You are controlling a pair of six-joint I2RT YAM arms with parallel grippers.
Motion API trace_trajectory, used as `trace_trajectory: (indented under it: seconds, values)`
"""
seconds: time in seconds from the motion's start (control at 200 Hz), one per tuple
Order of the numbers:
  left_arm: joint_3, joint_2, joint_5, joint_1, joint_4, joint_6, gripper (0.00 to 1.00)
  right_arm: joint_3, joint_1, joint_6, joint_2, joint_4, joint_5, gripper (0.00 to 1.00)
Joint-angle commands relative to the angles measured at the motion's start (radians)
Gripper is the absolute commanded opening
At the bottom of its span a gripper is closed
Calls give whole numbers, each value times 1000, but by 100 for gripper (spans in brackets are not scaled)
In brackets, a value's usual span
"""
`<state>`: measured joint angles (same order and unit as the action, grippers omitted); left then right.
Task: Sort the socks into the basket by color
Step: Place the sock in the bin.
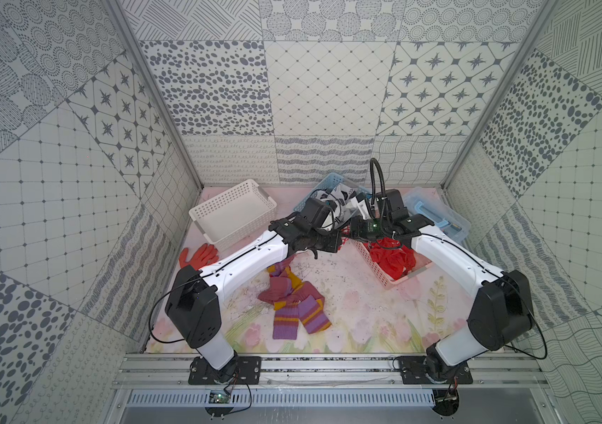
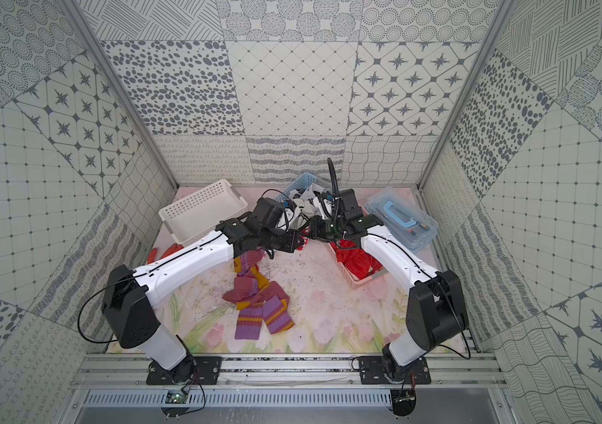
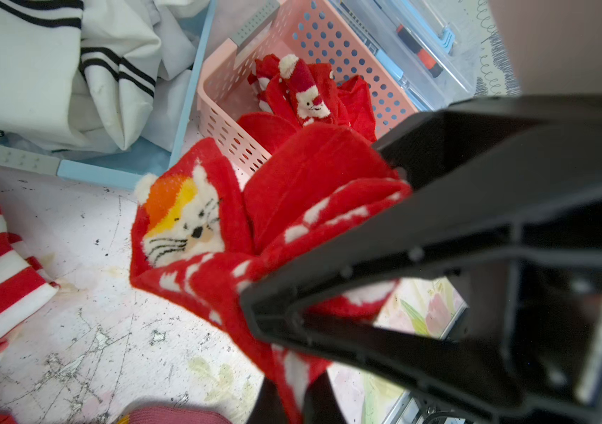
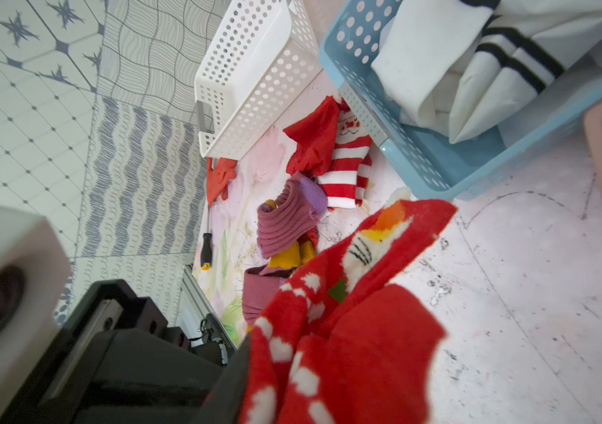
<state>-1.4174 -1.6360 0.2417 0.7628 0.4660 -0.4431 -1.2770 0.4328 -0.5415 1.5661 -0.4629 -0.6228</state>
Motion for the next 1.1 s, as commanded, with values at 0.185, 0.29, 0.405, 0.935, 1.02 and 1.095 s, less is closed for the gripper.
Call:
trace_trajectory:
  seconds: [0.185,0.29,0.405,0.935,1.02,1.095]
  values:
    - [5,41,6,-13,-21,23,32,18,-7,-15,-39,39,15,0]
    - [31,72,-19,-21,-21,14,50,18,-26,-20,-49,44,-2,0]
    - [66,116,-47,-35,11,2,55,18,-53,-24,-60,47,-20,0]
    - [150,139,-89,-112,72,-99,57,-19,-246,-2,-138,4,-46,0]
    - [155,122,-85,-118,68,-111,58,-28,-291,2,-145,-5,-46,0]
    - [154,101,-91,-123,72,-121,59,-29,-330,3,-160,-4,-28,0]
